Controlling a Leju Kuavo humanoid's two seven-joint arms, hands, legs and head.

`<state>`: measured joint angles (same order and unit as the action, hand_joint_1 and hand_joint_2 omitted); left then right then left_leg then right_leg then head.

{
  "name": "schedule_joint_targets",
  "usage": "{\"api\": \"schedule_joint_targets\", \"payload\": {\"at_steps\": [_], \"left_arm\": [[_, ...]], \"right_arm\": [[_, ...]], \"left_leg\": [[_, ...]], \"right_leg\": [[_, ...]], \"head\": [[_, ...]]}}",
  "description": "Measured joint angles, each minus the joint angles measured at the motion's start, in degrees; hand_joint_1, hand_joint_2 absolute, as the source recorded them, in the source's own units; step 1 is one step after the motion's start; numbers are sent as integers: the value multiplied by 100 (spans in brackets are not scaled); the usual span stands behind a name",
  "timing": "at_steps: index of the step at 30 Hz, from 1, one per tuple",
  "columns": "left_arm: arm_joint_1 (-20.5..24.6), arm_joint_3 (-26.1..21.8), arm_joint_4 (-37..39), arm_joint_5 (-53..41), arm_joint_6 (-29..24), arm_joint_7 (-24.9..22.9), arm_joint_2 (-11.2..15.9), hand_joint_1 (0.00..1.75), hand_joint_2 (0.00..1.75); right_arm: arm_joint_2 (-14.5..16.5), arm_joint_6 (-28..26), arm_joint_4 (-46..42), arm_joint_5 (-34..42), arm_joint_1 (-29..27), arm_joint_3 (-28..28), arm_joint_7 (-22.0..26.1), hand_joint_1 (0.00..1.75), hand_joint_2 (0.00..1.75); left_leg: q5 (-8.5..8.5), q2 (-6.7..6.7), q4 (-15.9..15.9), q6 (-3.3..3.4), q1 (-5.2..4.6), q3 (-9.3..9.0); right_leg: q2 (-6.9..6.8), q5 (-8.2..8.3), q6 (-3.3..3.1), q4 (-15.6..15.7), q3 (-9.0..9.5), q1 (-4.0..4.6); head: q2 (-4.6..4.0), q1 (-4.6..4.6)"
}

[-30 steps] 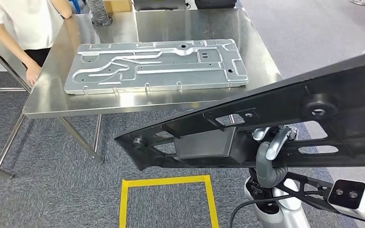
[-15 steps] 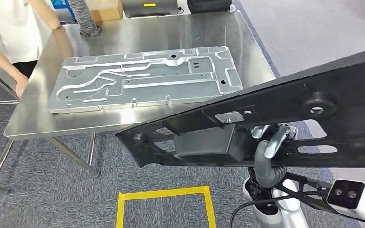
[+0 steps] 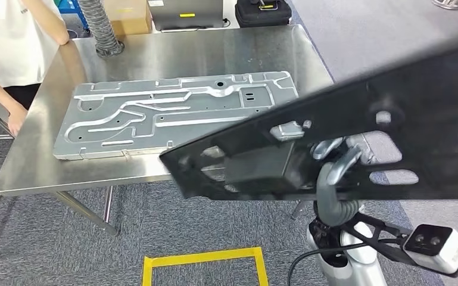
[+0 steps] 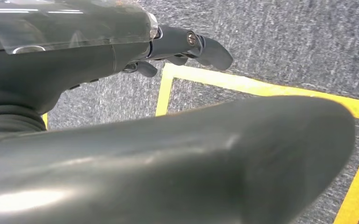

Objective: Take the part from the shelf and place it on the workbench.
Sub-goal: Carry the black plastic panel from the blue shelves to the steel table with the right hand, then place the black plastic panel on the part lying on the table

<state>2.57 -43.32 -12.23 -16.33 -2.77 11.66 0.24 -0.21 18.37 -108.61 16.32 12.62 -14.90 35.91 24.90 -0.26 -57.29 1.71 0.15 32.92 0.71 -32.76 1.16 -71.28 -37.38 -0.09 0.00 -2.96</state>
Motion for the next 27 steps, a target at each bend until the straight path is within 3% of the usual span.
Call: {"api": "schedule_joint_targets", "payload": {"at_steps": [1, 2, 3, 5, 7, 11, 13, 16, 17, 18, 19, 21, 22, 23, 24, 27], "left_arm": [[-4, -19, 0, -15, 7, 7, 0, 0, 0], [-8, -37, 1, -32, 18, 11, -1, 0, 0], [-10, -52, 1, -52, 33, 15, -2, 0, 0], [-12, -78, 1, -87, 63, 24, -5, 0, 0], [-13, -105, 0, -111, 82, 38, -7, 0, 0], [-16, -176, 1, -169, 120, 68, 7, 0, 0], [-1, -206, 0, -214, 164, 95, 8, 0, 0], [-1, -239, 1, -271, 205, 131, 8, 0, 0], [-13, -246, 1, -282, 208, 135, 8, 0, 0], [-24, -250, 1, -287, 210, 137, 7, 0, 0], [-30, -252, 1, -290, 211, 137, 7, 0, 0], [-28, -264, 1, -293, 211, 137, 8, 0, 0], [-22, -274, 1, -298, 212, 137, 9, 0, 0], [-19, -285, 1, -310, 213, 138, 10, 0, 0], [-18, -296, 1, -329, 219, 138, 11, 0, 0], [-10, -315, 1, -416, 267, 149, 11, 0, 0]], "right_arm": [[-15, -179, 93, -68, 49, 127, 4, 175, 175], [-46, -333, 226, -134, 132, 293, 15, 175, 175], [-100, -504, 401, -241, 246, 521, 34, 175, 175], [-245, -953, 770, -628, 524, 1055, 64, 175, 175], [-395, -1583, 1116, -1274, 801, 1594, 62, 175, 175], [-756, -2678, 1772, -2510, 1326, 2349, -183, 175, 175], [-1013, -3337, 2207, -3331, 1696, 2561, -466, 175, 175], [-1450, -4007, 2958, -4354, 2215, 2662, -795, 175, 175], [-1555, -4081, 3136, -4506, 2318, 2672, -834, 175, 175], [-1633, -4119, 3290, -4584, 2399, 2679, -849, 175, 175], [-1694, -4142, 3427, -4615, 2474, 2684, -855, 175, 175], [-1782, -4193, 3672, -4675, 2617, 2688, -866, 175, 175], [-1819, -4255, 3776, -4778, 2684, 2688, -908, 175, 175], [-1855, -4341, 3873, -4994, 2752, 2676, -1004, 175, 175], [-1899, -4439, 3985, -5379, 2838, 2638, -1168, 175, 175], [-2037, -4471, 4540, -7330, 3334, 2273, -1863, 175, 175]], "left_leg": [[35, 0, -1, -2, 1, -33], [72, -1, -3, -5, 2, -75], [113, -2, -6, -10, 4, -126], [202, -11, -14, -26, 8, -230], [278, -26, -18, -70, 2, -291], [314, -23, -127, -196, -9, -302], [417, -16, -579, -238, 0, -61], [819, -13, -1625, -279, 15, 625], [849, -13, -1754, -281, 18, 765], [750, -12, -1674, -272, 20, 804], [531, -12, -1407, -259, 21, 752], [-8, -13, -641, -204, 7, 530], [-145, -12, -346, -174, -8, 438], [-215, -11, -170, -138, -24, 384], [-181, -7, -101, -102, -39, 365], [-148, 1, -16, -14, -34, 245]], "right_leg": [[-5, -105, 23, -238, -204, -22], [-11, -110, 45, -305, -328, -41], [-23, 18, 59, -165, -349, -58], [-57, 567, 65, 586, -146, -76], [-84, 902, 14, 1188, 37, -48], [-66, 946, -138, 1353, 119, -41], [-64, 907, -196, 1378, 203, -61], [-62, 810, -230, 1380, 293, -53], [-61, 771, -230, 1379, 338, -49], [-57, 727, -224, 1378, 395, -45], [-53, 679, -217, 1378, 462, -41], [-48, 584, -189, 1376, 584, -33], [-44, 548, -167, 1374, 613, -27], [-40, 519, -139, 1374, 627, -23], [-34, 509, -106, 1354, 633, -20], [-37, 447, -17, 1180, 594, -47]], "head": [[0, -1], [0, -1], [0, 0], [0, 1], [-1, 1], [0, 1], [0, 1], [0, 1], [0, 1], [0, 1], [0, 1], [0, 1], [0, 1], [0, 1], [0, 1], [0, 2]]}}
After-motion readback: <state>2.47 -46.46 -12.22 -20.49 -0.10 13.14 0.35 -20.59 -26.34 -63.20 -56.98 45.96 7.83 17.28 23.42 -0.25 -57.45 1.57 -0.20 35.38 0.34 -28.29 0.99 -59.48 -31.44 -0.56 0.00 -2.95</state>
